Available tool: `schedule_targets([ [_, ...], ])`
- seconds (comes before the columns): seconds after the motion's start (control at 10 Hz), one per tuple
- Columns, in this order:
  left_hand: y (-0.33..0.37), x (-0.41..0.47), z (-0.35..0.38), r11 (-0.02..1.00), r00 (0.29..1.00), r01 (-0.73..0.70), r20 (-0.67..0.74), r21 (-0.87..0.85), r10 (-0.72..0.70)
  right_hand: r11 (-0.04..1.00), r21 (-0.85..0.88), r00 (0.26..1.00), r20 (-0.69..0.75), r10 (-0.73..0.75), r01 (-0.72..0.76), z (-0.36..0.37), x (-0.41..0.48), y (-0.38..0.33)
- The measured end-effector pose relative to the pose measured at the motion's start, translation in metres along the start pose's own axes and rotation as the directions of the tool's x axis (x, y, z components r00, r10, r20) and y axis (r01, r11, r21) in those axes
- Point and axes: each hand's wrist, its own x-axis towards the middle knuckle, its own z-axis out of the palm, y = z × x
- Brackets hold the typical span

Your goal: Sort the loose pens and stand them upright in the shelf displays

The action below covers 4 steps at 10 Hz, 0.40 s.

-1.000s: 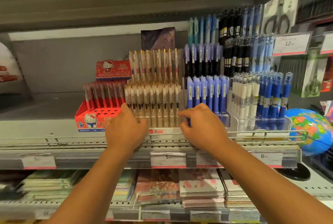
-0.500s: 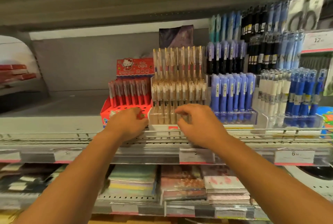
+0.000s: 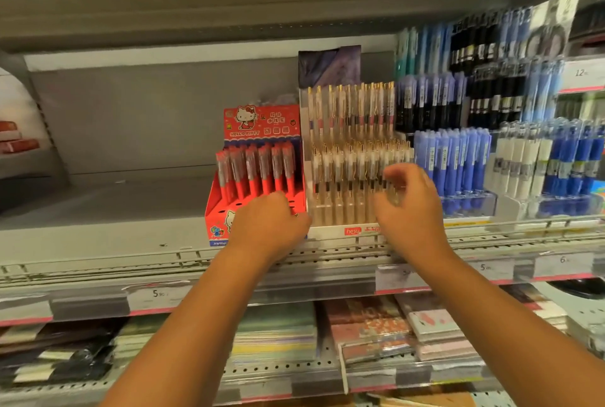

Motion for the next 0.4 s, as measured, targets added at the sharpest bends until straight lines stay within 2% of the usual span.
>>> schedule_targets([
  [0.1,0.024,0.003,0.005,0.901,0.999,0.016,0.039,-0.433,0.002,0.979,0.106,0.984,-0.020,0.177,-0.174,-0.012,0.011,0.004],
  [0.2,0.043,0.005,0.017,0.786,0.990,0.088,0.142,-0.612,0.000,0.973,0.099,0.978,0.049,0.205,-0.209,-0.020,0.017,0.009],
  [0.3,0.045,0.007,0.024,0.768,0.988,0.124,0.153,-0.628,-0.035,0.956,0.127,0.958,0.148,0.246,-0.265,-0.027,0.021,0.014],
  [0.4,0.047,-0.001,0.019,0.739,0.993,0.114,0.105,-0.664,-0.059,0.956,0.146,0.950,0.225,0.218,-0.255,-0.035,0.015,0.014],
])
